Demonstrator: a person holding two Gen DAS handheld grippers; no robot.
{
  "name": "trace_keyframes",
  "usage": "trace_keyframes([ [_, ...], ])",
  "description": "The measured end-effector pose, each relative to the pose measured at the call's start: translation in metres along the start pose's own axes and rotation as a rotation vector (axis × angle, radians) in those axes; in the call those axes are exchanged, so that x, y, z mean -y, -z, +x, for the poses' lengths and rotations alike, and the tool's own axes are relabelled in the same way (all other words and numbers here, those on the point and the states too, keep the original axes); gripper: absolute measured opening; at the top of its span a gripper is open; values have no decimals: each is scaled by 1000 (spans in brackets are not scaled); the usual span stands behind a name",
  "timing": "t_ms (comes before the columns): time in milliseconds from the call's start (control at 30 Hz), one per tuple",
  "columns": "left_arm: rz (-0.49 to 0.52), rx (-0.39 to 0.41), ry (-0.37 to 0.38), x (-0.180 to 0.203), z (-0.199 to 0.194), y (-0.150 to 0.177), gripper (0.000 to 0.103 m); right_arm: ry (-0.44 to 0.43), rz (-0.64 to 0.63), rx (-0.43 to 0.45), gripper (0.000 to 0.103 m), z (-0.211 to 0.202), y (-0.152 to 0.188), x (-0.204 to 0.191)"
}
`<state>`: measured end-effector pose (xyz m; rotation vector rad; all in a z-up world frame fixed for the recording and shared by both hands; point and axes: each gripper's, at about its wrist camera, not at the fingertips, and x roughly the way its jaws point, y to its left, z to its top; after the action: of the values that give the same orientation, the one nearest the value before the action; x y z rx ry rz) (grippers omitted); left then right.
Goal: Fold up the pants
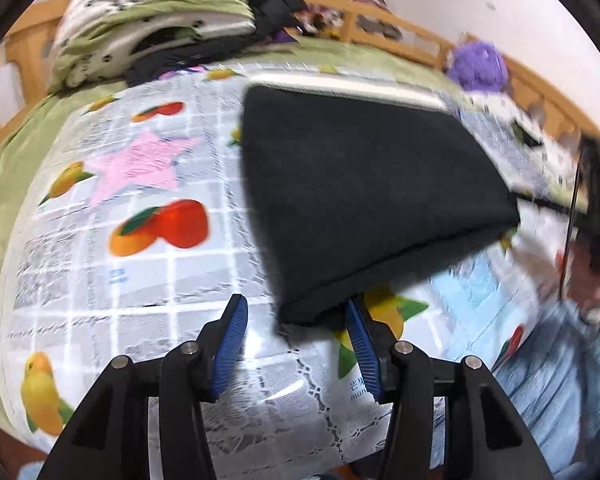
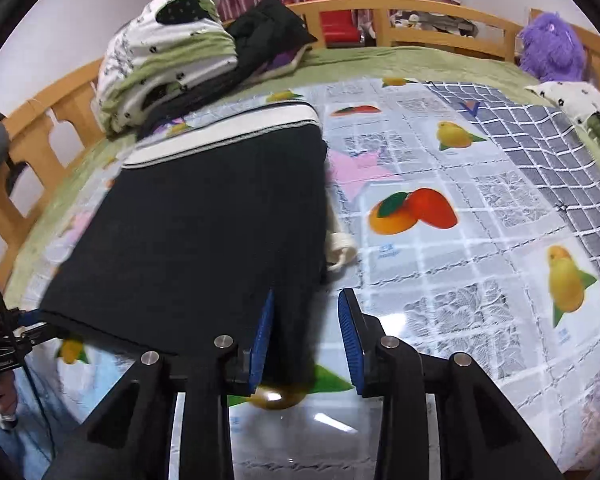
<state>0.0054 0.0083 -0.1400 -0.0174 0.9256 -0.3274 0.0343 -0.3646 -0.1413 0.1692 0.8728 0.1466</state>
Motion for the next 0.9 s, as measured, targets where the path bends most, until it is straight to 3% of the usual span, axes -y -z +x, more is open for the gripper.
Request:
trace_keyframes([
  [167, -49, 65, 43, -1, -12, -20, 49, 63, -69, -66, 31, 28, 21, -16],
  [333, -44, 120, 81, 10, -19, -41, 48, 39, -26, -43, 31, 7, 7, -9],
  [467, -10, 82, 73, 22, 8, -44, 48, 9, -46, 16, 31, -3, 3, -17],
  [567, 21, -13, 3, 28, 44, -26, 51, 32, -62, -42, 32, 18, 13, -18],
  [667, 75, 1, -46, 35, 38, -19, 53, 46, -63, -63, 31, 25, 22, -16],
  [900, -104, -65, 21, 11, 32, -26, 56, 42, -2, -36, 33, 5, 8, -24],
])
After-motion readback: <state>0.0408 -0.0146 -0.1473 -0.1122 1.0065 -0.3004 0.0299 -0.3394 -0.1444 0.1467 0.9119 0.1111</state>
